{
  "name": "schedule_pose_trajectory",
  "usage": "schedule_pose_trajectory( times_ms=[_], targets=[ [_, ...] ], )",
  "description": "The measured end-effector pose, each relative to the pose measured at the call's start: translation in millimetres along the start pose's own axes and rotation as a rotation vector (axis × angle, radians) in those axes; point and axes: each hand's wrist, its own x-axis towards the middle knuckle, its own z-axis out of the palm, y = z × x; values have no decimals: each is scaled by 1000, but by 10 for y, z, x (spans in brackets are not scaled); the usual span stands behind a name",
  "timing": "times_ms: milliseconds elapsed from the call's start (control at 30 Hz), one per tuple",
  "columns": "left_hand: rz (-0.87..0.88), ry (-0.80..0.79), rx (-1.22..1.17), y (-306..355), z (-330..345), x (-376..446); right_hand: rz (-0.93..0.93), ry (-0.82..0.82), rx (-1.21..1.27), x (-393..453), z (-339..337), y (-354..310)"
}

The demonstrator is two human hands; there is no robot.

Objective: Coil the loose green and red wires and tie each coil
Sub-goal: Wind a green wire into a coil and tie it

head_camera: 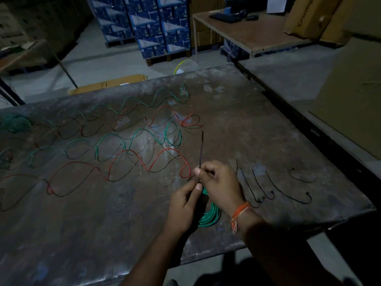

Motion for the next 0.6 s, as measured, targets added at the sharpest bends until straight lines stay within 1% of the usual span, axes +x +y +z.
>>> schedule_pose_trajectory(
  times_ms=[133, 200, 300, 400, 500, 600],
  targets=[
    [-53, 33, -95, 41, 32, 16, -143, 80, -99, 68, -11, -93],
    [-81, 18, -143, 64, 27, 37, -165, 98, -107, 88, 7, -119],
    [-91, -6, -130, 53, 28, 70, -125, 127, -63, 98, -3, -138],
    [-56, -5, -85, 40, 3, 183, -61, 71, 11, 147, -96, -249],
    [-44, -8, -120, 173, 28, 411, 11, 48, 73, 169, -257, -433],
    [-61, 3, -186, 412, 133, 664, 22, 70, -44, 94, -478, -370]
  ],
)
